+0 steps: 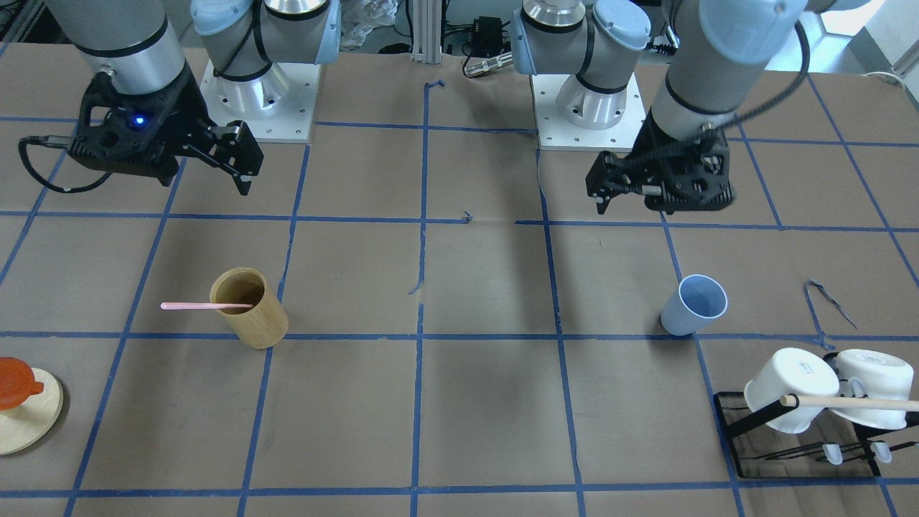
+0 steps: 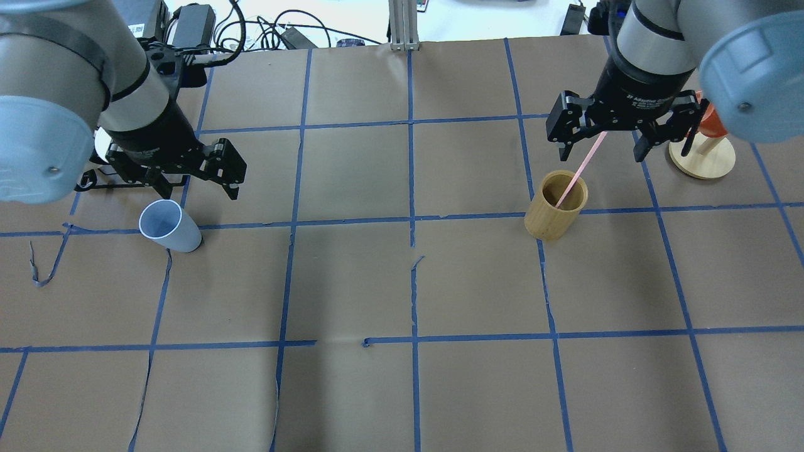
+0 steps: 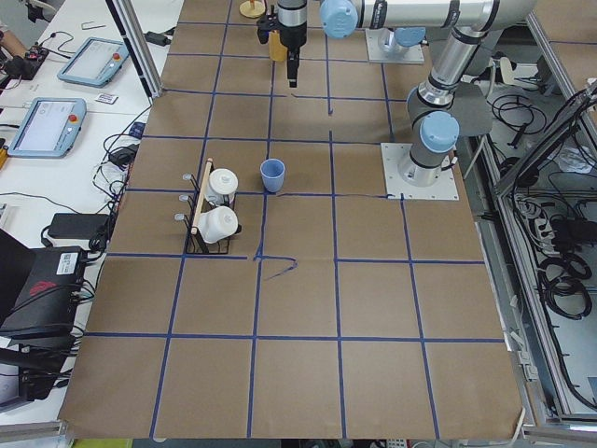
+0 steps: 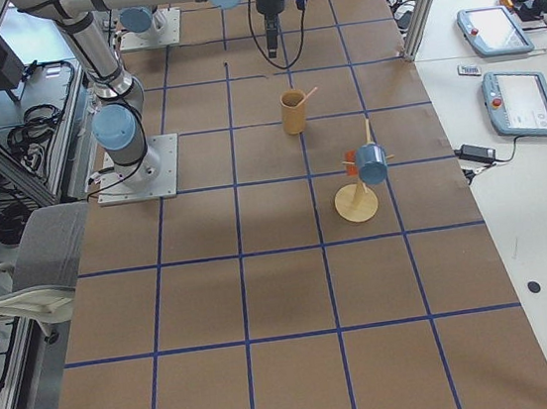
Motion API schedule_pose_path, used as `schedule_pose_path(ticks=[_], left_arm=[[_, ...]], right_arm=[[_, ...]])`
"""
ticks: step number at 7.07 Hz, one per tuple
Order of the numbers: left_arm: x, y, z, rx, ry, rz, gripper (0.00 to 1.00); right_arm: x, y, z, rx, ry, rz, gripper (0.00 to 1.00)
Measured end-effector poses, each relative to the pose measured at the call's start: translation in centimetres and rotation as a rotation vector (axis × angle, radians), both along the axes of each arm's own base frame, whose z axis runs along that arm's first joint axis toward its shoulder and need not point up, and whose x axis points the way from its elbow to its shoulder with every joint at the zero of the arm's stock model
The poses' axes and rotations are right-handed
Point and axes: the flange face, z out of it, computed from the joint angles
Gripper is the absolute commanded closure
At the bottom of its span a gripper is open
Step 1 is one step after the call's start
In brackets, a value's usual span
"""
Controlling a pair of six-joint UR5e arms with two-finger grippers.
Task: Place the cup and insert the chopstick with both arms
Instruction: 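Grasp the light blue cup with left gripper while right grasps pink chopstick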
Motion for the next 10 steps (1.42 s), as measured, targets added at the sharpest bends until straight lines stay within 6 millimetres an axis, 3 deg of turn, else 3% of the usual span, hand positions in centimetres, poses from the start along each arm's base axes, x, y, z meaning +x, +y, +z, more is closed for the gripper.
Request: schedule_pose_path(ticks=[1,3,4,5,6,8,10], left_arm=[[2.3,-1.5,-3.9,-0.037,-0.005,-0.025,0.06],[5.9,-3.7,-9.0,-0.07,-0.057,-0.059,0.07],[7.1,-4.6,-10.8,-0.065,-0.119,-0.057,0.09],[7.8,-5.2,-12.3,-0.055,-0.154,-0.054,0.18],[8.1,-5.5,-13.5,-0.043,-0.165,-0.052,0.44],[9.1,-5.5,-15.7,-0.006,-0.161,-0.036,1.0],[10.1,-5.5,-16.5,0.004,-0.125,-0.011,1.0]], right_arm=[[-1.4,-0.6,-0.1,-0.008,0.0,-0.031,0.0],[-3.9,-3.4,-1.3,-0.074,0.0,-0.091,0.0],[-4.6,-5.3,-3.2,-0.097,-0.005,-0.111,0.0],[-5.0,-6.3,-6.0,-0.09,-0.009,-0.122,0.0],[-5.1,-6.7,-8.2,-0.106,-0.009,-0.123,0.0],[-5.2,-7.2,-11.6,-0.171,-0.008,-0.123,0.34],[-5.3,-7.2,-12.7,-0.199,-0.007,-0.129,0.45]])
